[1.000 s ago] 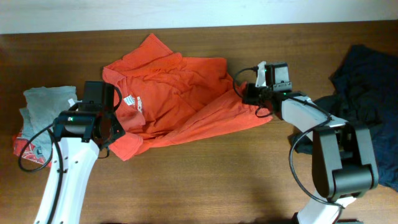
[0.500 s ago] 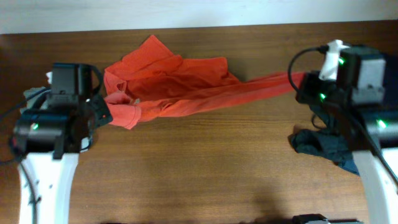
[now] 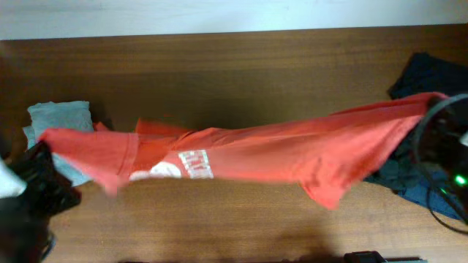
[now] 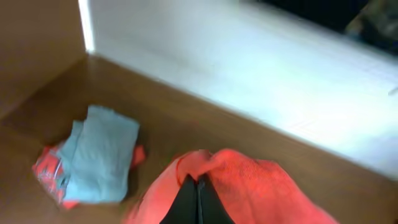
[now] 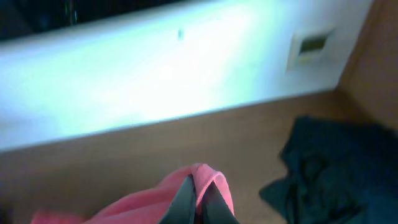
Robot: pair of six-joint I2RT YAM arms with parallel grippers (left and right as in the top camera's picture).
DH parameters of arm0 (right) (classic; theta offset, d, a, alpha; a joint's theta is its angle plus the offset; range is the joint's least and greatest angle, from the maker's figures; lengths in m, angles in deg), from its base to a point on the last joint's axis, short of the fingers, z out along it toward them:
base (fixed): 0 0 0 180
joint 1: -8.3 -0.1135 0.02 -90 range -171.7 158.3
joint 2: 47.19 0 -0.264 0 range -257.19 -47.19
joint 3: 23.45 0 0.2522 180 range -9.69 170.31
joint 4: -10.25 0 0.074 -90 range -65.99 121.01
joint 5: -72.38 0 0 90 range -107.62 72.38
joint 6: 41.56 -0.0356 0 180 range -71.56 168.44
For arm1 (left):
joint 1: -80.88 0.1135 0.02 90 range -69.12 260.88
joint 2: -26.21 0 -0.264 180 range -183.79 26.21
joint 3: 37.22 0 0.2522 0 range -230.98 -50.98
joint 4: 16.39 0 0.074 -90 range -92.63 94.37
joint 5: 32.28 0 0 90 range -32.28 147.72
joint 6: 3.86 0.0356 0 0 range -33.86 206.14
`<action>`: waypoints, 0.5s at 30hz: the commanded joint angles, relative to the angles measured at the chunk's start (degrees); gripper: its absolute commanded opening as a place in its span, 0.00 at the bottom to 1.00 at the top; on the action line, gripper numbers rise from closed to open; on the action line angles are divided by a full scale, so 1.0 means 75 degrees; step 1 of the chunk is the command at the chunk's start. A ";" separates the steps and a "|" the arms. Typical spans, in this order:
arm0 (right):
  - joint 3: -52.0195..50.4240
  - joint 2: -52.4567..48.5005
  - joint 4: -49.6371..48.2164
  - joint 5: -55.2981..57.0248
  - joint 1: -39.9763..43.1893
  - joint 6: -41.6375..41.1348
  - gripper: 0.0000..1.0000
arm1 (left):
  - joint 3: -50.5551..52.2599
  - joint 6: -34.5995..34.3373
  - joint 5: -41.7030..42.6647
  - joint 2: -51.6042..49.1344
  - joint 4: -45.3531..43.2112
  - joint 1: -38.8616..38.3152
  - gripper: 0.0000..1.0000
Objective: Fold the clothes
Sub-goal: 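Lift the t-shirt with both grippers and lay it flat, spread out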
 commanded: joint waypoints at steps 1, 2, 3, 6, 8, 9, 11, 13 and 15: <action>0.0318 -0.0187 -0.0082 0.0749 0.0023 0.0242 0.04 | -0.0111 0.0119 -0.0055 0.0073 -0.0353 0.0020 0.00; 0.0318 -0.0452 -0.0061 0.0769 0.0023 0.0300 0.04 | -0.0111 0.0119 -0.0052 -0.0082 -0.0385 0.0020 0.00; 0.0318 -0.0679 -0.0029 0.0769 0.0023 0.0300 0.04 | -0.0111 0.0119 -0.0052 -0.0230 -0.0388 0.0020 0.00; 0.0318 -0.1454 0.0052 0.0766 0.0023 0.0417 0.04 | -0.0111 0.0125 -0.0050 -0.0813 -0.0428 0.0020 0.00; 0.0318 -0.2186 0.0047 0.0764 0.0023 0.0417 0.04 | -0.0111 0.0125 -0.0047 -0.1370 -0.0533 0.0020 0.00; 0.0318 -0.2696 0.0020 0.0764 0.0023 0.0440 0.04 | -0.0111 0.0128 -0.0050 -0.1816 -0.0673 0.0020 0.00; 0.0318 -0.3392 -0.0096 0.0764 0.0023 0.0487 0.04 | -0.0111 0.0131 -0.0020 -0.2457 -0.0959 0.0020 0.00; 0.0321 -0.4138 -0.0364 0.0769 0.0023 0.0533 0.04 | -0.0111 0.0160 0.0017 -0.3220 -0.1396 0.0020 0.00; 0.0350 -0.4843 -0.0918 0.0766 0.0041 0.0525 0.04 | -0.0114 0.0711 0.0274 -0.4109 -0.2224 0.0020 0.00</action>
